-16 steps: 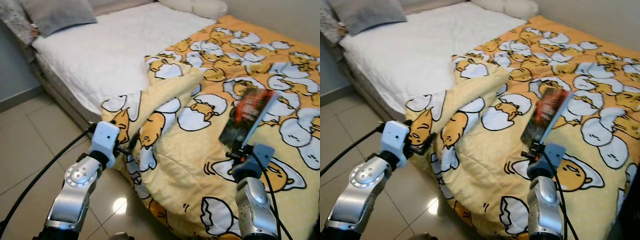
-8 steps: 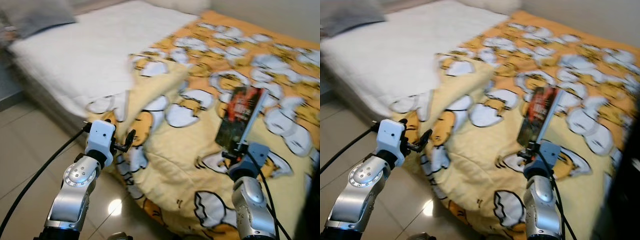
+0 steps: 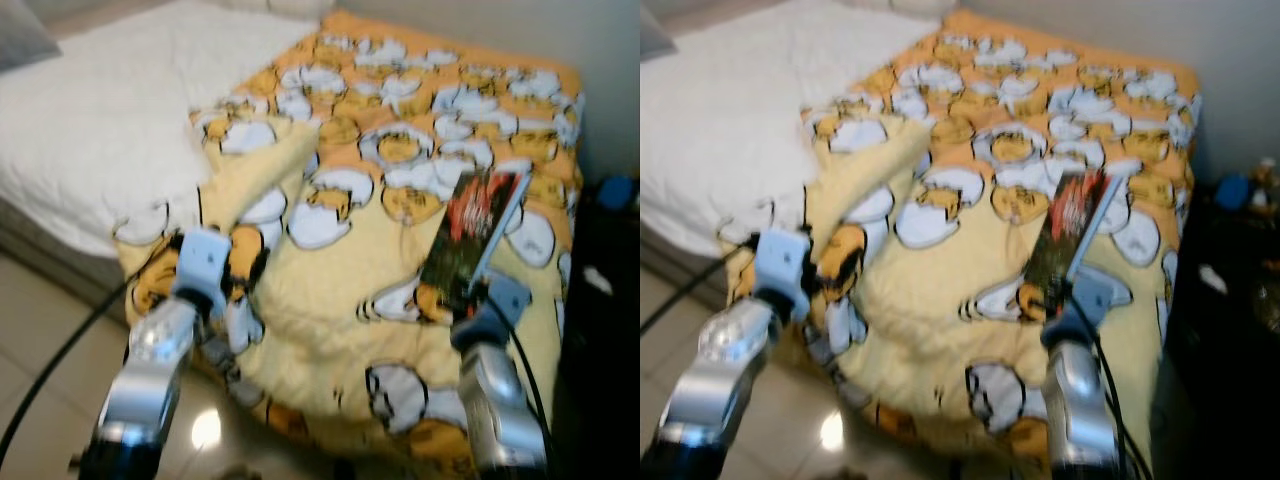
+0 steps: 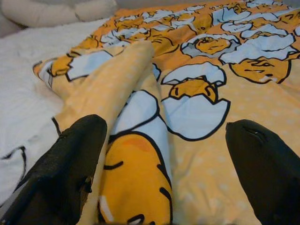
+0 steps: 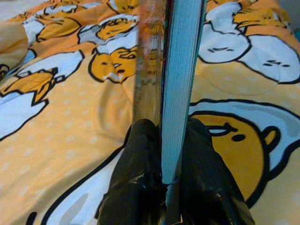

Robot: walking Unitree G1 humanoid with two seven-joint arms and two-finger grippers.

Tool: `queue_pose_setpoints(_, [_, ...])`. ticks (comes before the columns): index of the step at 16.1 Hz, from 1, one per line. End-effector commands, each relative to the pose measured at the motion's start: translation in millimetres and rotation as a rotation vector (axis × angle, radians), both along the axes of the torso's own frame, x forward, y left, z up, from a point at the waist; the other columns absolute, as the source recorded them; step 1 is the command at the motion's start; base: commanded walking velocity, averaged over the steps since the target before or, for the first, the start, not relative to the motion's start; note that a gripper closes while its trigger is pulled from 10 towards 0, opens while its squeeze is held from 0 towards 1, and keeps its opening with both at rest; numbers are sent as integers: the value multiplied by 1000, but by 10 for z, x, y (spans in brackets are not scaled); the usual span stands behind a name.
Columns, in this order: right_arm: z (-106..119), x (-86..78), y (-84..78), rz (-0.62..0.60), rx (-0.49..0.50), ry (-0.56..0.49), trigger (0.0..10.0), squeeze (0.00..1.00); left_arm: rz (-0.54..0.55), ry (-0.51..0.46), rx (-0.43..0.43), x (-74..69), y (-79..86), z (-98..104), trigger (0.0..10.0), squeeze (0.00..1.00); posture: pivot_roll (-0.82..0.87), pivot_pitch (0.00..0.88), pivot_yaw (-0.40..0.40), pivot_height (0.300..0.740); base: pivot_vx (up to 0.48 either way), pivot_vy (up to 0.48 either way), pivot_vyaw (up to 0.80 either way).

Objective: Clean up the room

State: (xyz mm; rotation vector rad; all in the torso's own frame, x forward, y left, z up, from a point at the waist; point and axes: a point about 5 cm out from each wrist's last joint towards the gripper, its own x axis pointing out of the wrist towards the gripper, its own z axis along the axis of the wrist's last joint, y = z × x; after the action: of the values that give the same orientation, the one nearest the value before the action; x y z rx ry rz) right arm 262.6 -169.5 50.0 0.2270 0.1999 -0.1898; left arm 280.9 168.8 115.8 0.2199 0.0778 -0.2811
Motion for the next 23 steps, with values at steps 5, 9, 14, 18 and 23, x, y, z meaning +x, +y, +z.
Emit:
queue_pose_setpoints(5, [72,75,54,13,10,-21,10000,0,54,13,-22,44,53,-3,10000,424,73,0,-41,740,0,60,-480])
queue_pose_setpoints(9, [70,77,64,17,13,-14,10000,0,49,-9,1,72,120,50,10000,431,77,0,-44,740,0,310,-400])
queue_pose_setpoints(14, [76,95,62,23,10,-10,10000,0,26,21,-29,102,191,134,10000,408,74,0,-43,740,0,301,-480])
queue_pose_setpoints(18, [82,107,55,23,6,-10,10000,0,46,33,-22,98,212,82,10000,412,74,0,-42,740,0,303,-800])
queue_pose_setpoints(23, [113,133,46,13,8,-18,10000,0,93,74,-35,61,244,-31,10000,424,83,0,-39,740,0,319,-800])
